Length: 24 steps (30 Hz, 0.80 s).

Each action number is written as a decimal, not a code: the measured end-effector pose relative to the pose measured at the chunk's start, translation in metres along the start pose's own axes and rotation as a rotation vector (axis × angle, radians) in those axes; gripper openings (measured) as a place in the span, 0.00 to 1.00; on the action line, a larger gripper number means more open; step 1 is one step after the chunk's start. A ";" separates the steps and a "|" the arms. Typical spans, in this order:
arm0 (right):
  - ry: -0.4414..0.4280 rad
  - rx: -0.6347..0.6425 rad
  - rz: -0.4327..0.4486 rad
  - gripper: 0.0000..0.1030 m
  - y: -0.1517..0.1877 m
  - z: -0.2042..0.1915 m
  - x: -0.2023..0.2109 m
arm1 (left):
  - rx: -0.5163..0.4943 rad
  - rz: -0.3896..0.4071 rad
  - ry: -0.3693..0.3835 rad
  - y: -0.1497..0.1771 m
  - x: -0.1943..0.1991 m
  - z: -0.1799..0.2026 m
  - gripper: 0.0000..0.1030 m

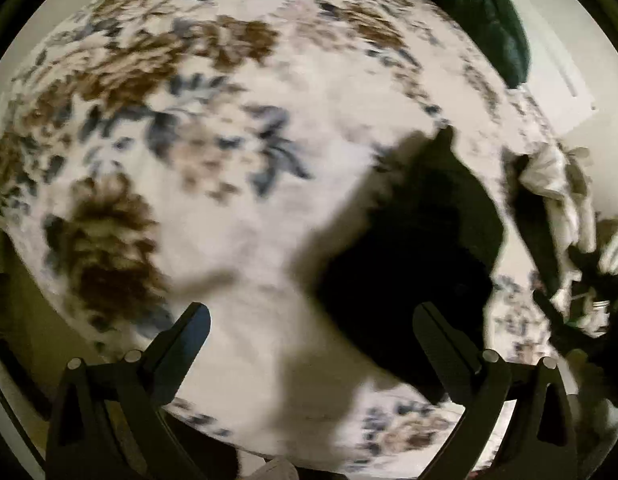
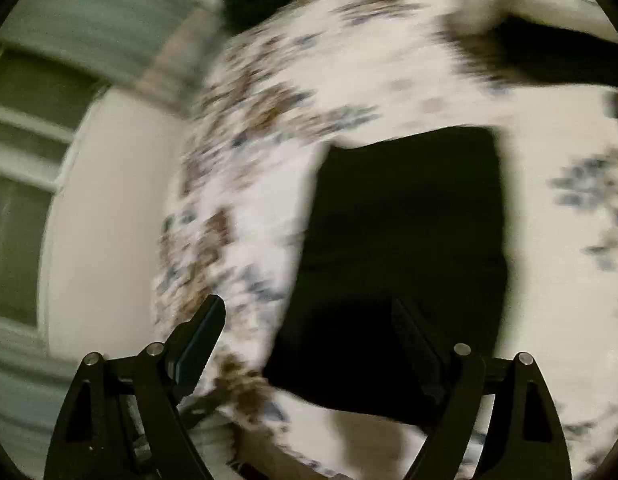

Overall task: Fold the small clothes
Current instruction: 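Grasp the folded black shirt with both grippers and lift it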

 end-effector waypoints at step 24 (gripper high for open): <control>-0.131 -0.158 -0.359 0.90 -0.072 0.177 -0.154 | 0.331 0.103 0.063 0.072 -0.084 0.030 0.46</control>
Point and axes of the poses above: each gripper's, at about its wrist camera, not at the fingertips, and x roughly against the way its jaws point, z to its right, y to its underside, the point moved 1 cm from there along -x, roughly the way its jaws point, and after that the axes turned 14 degrees about z, right-handed, at the moved point
